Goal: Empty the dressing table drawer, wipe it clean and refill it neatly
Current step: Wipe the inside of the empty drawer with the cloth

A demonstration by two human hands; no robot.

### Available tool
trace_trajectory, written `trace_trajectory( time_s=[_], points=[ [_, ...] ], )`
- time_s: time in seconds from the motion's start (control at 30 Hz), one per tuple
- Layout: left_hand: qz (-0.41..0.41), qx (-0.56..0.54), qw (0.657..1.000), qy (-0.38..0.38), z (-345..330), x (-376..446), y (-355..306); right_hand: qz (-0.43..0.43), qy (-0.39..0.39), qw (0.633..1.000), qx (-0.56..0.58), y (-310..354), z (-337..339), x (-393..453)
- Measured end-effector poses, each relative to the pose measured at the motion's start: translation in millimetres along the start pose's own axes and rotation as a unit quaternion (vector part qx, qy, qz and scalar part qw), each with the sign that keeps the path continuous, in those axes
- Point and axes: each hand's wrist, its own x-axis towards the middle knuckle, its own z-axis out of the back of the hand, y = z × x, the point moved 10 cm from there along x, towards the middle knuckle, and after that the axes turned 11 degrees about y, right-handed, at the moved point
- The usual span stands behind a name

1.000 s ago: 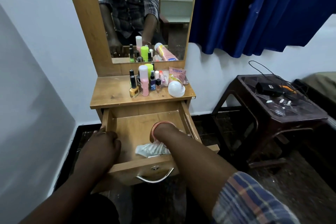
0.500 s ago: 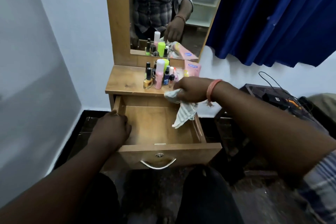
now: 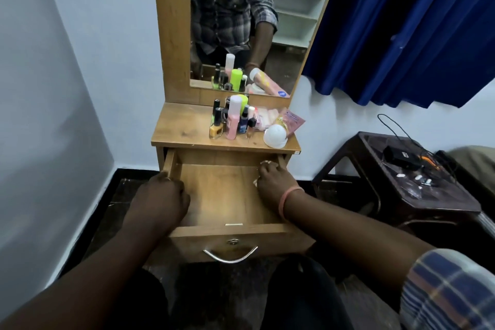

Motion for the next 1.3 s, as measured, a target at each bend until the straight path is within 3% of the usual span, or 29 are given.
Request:
trace_trajectory(
  time_s=[0.13,0.3,0.63,0.8,0.87,0.97,1.03,1.13,1.3],
  points=[
    [0.002,-0.011,1.0,0.002,-1,0,2,-0.044,0.011,0.995,-0.089,2,6,-2],
    [-0.015,-0.023,1.0,-0.003,-2,1,-1,-0.089,0.027,0.993,-0.071,-6,18,-5],
    [-0.007,-0.026,1.0,-0.001,-6,3,4,-0.03,0.137,0.988,-0.062,25,5,-24],
    [0.0,-0.035,0.999,0.003,-3,3,4,-0.071,0.068,0.993,-0.061,-9,32,-19],
    [-0.007,-0.033,0.999,0.002,-3,4,4,-0.055,0.119,0.99,-0.053,7,28,-18],
    [-0.011,-0.021,1.0,0.002,-4,2,-1,-0.03,0.271,0.96,-0.061,46,2,-24],
    [-0.006,-0.021,1.0,0.002,-5,3,1,-0.021,0.27,0.961,-0.057,46,3,-25],
    [-0.012,-0.005,1.0,0.017,-6,3,0,-0.019,0.184,0.981,-0.062,28,21,-29],
    [-0.01,-0.007,1.0,0.009,-6,4,2,0.014,0.335,0.937,0.094,31,12,-53]
  ],
)
